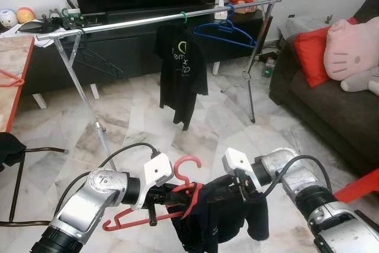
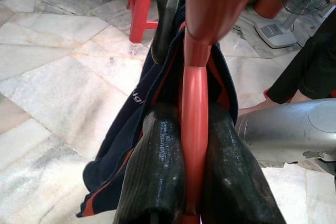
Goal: Hang hanger
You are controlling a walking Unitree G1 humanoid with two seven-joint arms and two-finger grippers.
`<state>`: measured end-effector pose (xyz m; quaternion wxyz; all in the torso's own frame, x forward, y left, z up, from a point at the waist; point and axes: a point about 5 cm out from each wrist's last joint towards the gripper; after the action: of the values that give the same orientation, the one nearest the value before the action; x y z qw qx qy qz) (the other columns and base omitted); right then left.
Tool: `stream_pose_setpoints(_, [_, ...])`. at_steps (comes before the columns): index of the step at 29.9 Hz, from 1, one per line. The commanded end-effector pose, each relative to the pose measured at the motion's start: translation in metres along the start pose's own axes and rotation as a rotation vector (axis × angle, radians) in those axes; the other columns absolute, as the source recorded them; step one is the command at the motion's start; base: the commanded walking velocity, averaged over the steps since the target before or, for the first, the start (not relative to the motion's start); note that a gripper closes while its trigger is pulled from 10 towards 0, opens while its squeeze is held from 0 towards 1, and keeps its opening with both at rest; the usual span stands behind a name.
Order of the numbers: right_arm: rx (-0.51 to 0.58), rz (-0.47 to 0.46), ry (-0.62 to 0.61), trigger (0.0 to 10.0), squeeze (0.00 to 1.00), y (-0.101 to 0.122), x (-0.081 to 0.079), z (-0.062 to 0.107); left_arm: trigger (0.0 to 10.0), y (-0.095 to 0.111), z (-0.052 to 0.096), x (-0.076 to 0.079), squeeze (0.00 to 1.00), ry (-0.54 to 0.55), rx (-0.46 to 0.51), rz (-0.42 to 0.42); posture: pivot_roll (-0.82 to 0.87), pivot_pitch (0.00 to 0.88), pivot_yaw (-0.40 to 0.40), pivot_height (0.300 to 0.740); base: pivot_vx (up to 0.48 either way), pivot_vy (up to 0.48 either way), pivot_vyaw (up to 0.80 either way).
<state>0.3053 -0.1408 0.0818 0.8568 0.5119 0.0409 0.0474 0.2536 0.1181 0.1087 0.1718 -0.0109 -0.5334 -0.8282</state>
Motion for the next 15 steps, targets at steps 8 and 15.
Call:
stream_pose_setpoints(8, [0.004,0.007,-0.047,0.0,0.0,0.0035,0.0053,0.003,10.0,0.0093,0.0008,-0.004,0.0,0.028,0.029,-0.045,0.02,0.0,-0.1,0.74,0.0,0.0,0.0])
stream_pose_setpoints(15, [0.001,0.007,-0.046,0.0,0.0,0.0034,0.0055,0.0015,10.0,0.0085,0.0018,-0.0073,0.0,0.052,0.032,-0.047,0.02,0.0,-0.1,0.74,0.0,0.0,0.0])
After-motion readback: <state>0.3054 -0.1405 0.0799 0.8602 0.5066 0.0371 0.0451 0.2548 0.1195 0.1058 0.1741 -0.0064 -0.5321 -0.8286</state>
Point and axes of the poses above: a point about 5 cm out from each wrist's last joint towards the gripper, its own z axis pointing back from the gripper into the wrist, its own y axis along the axis of the wrist's last joint, x = y × z, and after that the axes turned 9 degrees about z, right-handed
